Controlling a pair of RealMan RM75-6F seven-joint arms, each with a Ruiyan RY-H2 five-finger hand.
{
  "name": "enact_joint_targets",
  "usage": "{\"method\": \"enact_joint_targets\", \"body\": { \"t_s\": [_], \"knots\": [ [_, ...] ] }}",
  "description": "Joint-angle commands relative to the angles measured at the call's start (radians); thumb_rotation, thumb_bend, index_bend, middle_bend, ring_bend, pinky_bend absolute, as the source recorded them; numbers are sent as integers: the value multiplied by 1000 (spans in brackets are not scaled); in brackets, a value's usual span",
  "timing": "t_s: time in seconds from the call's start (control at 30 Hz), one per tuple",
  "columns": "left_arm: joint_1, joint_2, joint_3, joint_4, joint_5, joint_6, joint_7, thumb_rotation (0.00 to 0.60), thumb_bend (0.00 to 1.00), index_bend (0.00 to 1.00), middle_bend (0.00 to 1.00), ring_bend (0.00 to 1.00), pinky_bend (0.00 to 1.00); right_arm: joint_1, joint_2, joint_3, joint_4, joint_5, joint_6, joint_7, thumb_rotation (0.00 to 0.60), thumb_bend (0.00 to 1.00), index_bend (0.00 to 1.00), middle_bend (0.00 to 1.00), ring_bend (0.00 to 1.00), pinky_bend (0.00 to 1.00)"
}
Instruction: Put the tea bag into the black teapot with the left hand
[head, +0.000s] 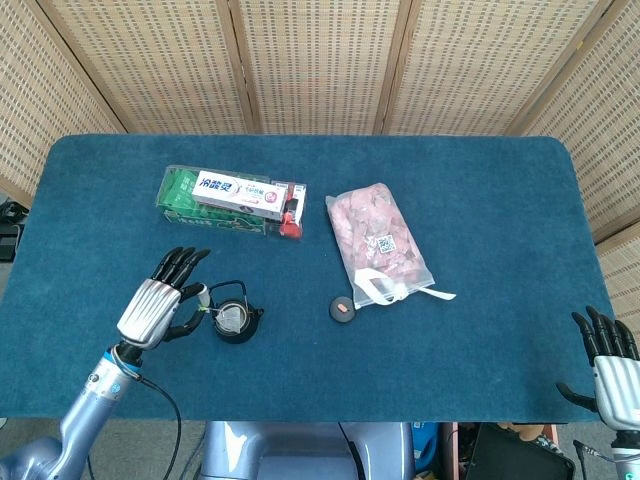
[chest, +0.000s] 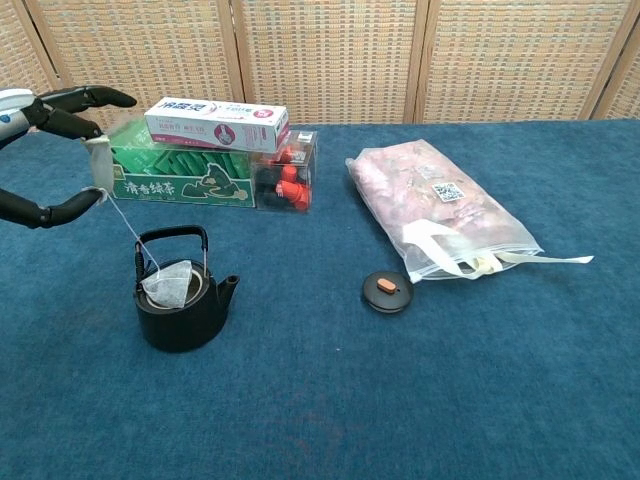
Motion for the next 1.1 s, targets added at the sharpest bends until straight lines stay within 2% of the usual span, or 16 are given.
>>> {"method": "enact_joint_targets", "body": {
  "t_s": [0.03,0.4,0.7,0.83,1.1],
  "knots": [
    [8,2,11,7,-1,1,8,600,497,605,79,0,0,0,0,0,0,0,0,0,600,0,29,75,0,0],
    [57,4,80,24,34,29,70,600,497,605,79,0,0,4,-1,0,-1,0,-6,-3,600,0,29,75,0,0],
    [102,-33,119,57,47,54,115,600,497,589,79,0,0,3,-4,-1,2,1,-5,1,600,0,29,75,0,0],
    [117,-44,132,65,48,57,139,600,497,509,71,0,0,3,-4,0,6,1,-4,4,600,0,29,75,0,0],
    [148,-46,151,63,59,77,173,600,497,252,22,0,0,3,-6,-1,9,-7,2,8,600,0,29,75,0,0]
  ]
}}
